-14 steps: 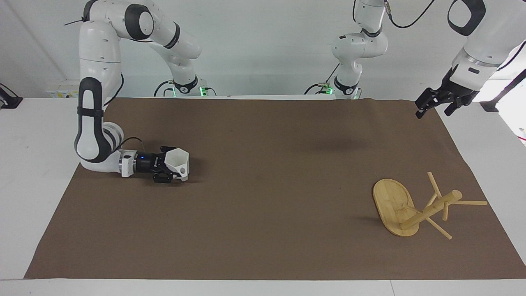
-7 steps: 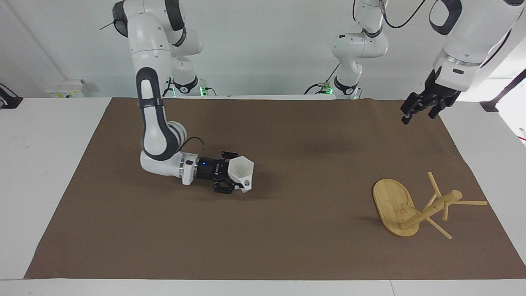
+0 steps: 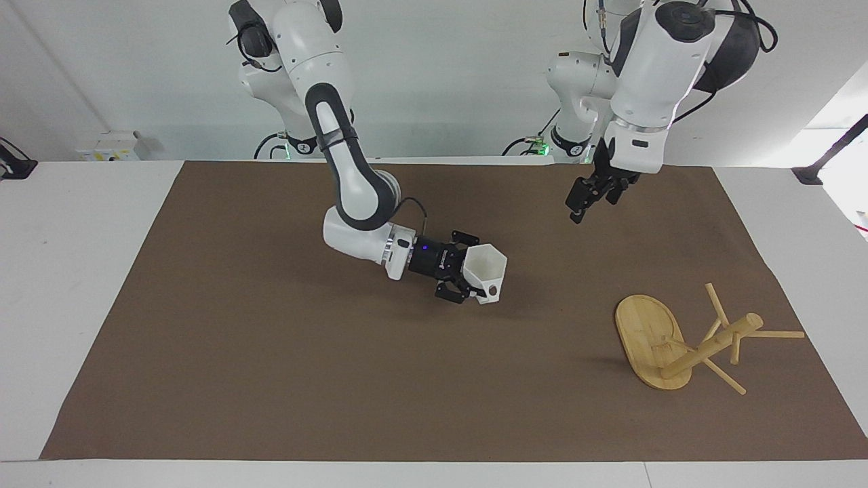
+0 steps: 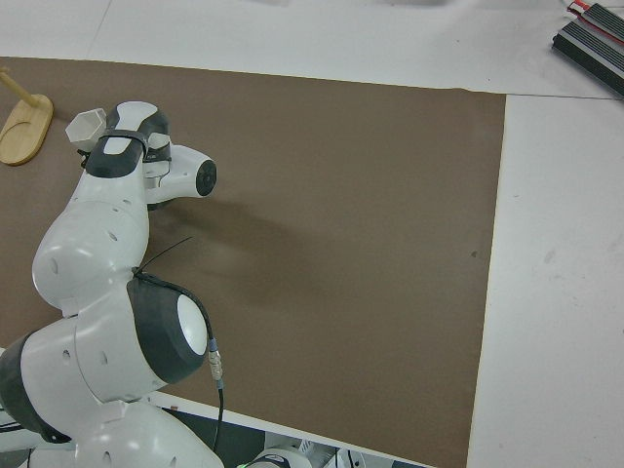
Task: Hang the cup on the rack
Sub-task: 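Lift the cup with the right gripper while the left gripper approaches, then grasp the cup with the left gripper from the right gripper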
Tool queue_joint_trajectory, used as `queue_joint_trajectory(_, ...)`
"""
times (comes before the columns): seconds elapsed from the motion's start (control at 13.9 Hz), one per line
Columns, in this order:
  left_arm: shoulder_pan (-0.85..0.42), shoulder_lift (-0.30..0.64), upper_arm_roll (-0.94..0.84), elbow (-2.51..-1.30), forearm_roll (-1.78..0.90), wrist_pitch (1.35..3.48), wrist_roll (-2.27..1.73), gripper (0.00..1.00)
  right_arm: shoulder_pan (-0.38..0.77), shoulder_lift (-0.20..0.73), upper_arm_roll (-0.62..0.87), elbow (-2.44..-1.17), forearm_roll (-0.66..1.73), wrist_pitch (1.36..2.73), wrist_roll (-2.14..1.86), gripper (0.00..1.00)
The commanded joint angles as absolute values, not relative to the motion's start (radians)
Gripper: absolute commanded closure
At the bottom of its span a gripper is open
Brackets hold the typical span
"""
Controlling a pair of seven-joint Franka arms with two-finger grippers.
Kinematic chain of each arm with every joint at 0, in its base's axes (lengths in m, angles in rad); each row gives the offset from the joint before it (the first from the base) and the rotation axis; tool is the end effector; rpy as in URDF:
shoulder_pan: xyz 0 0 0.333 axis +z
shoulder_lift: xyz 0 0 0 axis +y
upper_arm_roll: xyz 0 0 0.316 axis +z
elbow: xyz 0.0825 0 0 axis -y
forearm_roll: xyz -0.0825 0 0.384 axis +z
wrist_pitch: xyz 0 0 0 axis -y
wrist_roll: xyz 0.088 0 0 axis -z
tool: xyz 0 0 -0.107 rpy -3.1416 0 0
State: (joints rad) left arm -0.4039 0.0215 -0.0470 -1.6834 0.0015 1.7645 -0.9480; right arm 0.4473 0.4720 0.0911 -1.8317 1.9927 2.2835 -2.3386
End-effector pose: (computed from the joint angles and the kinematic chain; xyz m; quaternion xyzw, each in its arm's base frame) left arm 0.5178 -0.2503 0.5760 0.9689 0.2458 0.0230 0.0190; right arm 0.5634 0.3553 0.2992 -0.6219 -0.4493 -0.4940 0.4090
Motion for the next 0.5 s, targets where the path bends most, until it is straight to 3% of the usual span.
queue_joint_trajectory(0.0,-0.446,0.118,-0.032,-1.585,-0.003,1.761,-1.058,0.01,0.451,0.466,0.089,-1.848,2.019,2.28,-2.433,0.85)
queue_joint_trajectory(0.14,-0.472,0.173,-0.032,-1.555,-0.008,1.77,-1.133,0.01,0.477,0.466,0.089,-1.847,2.025,2.279,-2.437,0.85)
queue_joint_trajectory(0.43,-0.505,0.178,-0.034,-1.612,-0.04,1.816,-1.236,0.02,0.488,0.465,0.092,-1.842,2.026,2.281,-2.436,0.85)
